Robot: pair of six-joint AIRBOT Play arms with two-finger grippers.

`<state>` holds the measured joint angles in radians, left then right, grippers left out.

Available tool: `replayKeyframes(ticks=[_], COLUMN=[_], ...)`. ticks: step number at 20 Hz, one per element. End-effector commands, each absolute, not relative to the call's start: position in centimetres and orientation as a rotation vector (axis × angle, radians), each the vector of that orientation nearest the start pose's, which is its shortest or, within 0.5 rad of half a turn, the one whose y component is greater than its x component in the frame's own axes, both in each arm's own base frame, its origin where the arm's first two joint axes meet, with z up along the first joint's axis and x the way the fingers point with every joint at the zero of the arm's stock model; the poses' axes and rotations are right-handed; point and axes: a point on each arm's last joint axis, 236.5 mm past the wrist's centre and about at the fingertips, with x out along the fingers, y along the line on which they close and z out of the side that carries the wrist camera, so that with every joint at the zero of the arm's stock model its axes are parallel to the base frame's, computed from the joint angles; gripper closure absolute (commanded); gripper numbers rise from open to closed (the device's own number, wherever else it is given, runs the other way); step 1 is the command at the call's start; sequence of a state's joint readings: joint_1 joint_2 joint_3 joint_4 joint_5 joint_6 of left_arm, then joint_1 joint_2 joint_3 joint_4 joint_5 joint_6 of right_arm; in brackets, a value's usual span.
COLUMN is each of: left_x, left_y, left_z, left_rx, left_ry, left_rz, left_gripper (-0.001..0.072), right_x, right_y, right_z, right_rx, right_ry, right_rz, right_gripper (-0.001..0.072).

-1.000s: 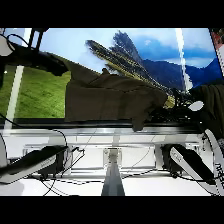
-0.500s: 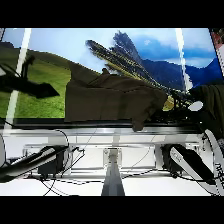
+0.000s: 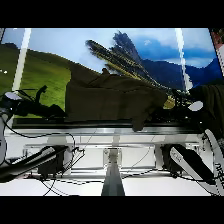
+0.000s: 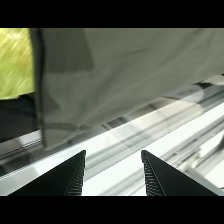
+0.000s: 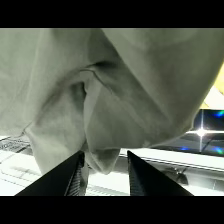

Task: Fold the clothes and pants, and hang the long-sleeved shirts on hangers.

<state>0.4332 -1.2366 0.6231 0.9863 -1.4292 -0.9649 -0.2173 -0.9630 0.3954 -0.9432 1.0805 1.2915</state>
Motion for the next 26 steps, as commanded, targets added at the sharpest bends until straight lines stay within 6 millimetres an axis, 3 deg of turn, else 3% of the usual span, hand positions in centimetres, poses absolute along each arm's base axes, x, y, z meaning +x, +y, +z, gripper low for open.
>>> replayKeyframes(ticks=[1, 7, 11, 14, 15, 17, 18, 19, 20, 24, 25, 26], left_x=[19.0, 20.9, 19.6, 21.0, 21.2, 21.2, 21.2, 21.2, 21.2, 21.2, 21.2, 21.2], left_y=[-3.3, -2.1, -2.9, -3.3, -3.5, -3.5, -3.6, -3.6, -3.6, -3.6, -3.6, -3.6], left_z=[-9.4, -10.7, -12.3, -12.6, -12.5, -12.4, -12.4, -12.4, -12.4, -12.4, -12.4, -12.4], left_rx=[-0.525, -0.467, -0.486, -0.533, -0.548, -0.549, -0.551, -0.553, -0.552, -0.543, -0.542, -0.542], left_ry=[1.672, 1.588, 1.608, 1.543, 1.534, 1.536, 1.534, 1.533, 1.532, 1.529, 1.528, 1.528], left_rz=[-0.474, -0.414, -0.396, -0.363, -0.364, -0.365, -0.366, -0.366, -0.367, -0.377, -0.377, -0.377], left_gripper=[0.0292, 0.0293, 0.0293, 0.0297, 0.0328, 0.0546, 0.0597, 0.0602, 0.0695, 0.0691, 0.0691, 0.0691], right_x=[21.2, 21.7, 21.8, 21.8, 21.7, 21.6, 21.3, 20.9, 20.7, 20.4, 20.4, 20.5], right_y=[7.9, 7.6, 7.5, 7.5, 7.5, 7.6, 7.8, 8.0, 8.0, 7.8, 7.8, 7.7], right_z=[-9.5, -9.6, -9.6, -9.6, -9.6, -9.6, -9.5, -9.5, -9.6, -10.5, -10.5, -10.5], right_rx=[0.624, 0.617, 0.617, 0.617, 0.618, 0.622, 0.634, 0.642, 0.644, 0.648, 0.646, 0.646], right_ry=[1.454, 1.433, 1.428, 1.430, 1.431, 1.437, 1.453, 1.469, 1.475, 1.468, 1.470, 1.467], right_rz=[0.219, 0.205, 0.201, 0.202, 0.203, 0.204, 0.204, 0.209, 0.209, 0.181, 0.181, 0.179], right_gripper=[0.0405, 0.0405, 0.0405, 0.0405, 0.0406, 0.0406, 0.0406, 0.0406, 0.0406, 0.0418, 0.0547, 0.0599])
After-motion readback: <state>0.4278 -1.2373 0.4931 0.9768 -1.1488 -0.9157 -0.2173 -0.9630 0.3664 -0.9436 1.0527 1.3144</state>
